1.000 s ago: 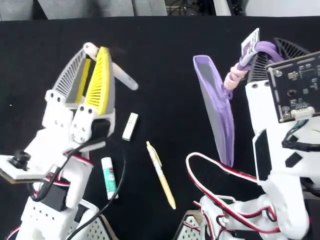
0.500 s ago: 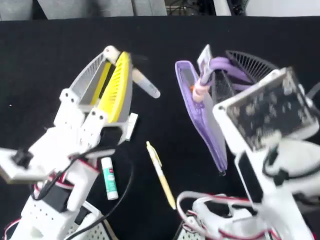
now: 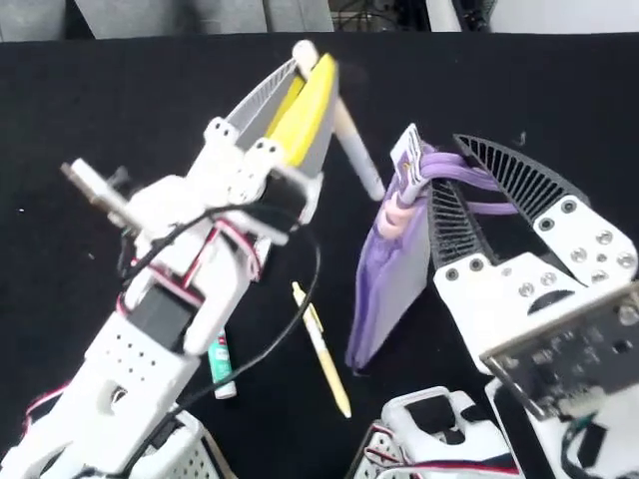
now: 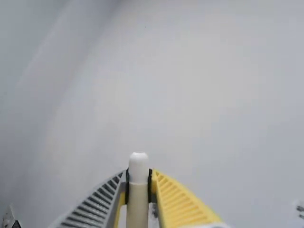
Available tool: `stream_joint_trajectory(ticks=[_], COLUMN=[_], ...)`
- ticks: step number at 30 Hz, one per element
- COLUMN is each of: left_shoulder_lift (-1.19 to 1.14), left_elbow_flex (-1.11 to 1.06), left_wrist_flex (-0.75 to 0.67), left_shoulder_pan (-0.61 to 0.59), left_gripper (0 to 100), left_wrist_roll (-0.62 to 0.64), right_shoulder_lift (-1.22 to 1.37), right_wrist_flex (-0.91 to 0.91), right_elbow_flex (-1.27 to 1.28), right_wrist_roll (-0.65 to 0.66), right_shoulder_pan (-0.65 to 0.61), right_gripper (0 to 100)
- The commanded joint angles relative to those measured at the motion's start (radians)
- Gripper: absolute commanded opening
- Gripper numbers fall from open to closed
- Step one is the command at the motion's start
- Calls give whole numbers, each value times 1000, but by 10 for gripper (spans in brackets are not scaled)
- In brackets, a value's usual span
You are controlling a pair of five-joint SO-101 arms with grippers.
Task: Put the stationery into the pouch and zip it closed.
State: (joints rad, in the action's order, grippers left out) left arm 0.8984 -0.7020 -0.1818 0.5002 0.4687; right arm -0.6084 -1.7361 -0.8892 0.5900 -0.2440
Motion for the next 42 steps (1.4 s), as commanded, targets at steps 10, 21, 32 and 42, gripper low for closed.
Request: stream_joint_trajectory(ticks=[10, 21, 32, 42], left_shoulder_lift=[-14, 31, 32, 44], left_elbow_flex=[173, 65, -90, -225], left_wrist_flex=[2, 0, 0, -2], left_shoulder_pan=[-50, 36, 36, 35], left_gripper=[29, 29, 29, 29], left_wrist_roll=[20, 58, 57, -95], right_shoulder_lift=[-2, -2, -8, -10], right_wrist_flex=[-28, -28, -28, -26], right_elbow_flex=[4, 5, 4, 4], right_wrist_roll=[26, 26, 28, 51], right_shoulder_pan=[-12, -11, -11, 94], right_gripper=[12, 12, 12, 12])
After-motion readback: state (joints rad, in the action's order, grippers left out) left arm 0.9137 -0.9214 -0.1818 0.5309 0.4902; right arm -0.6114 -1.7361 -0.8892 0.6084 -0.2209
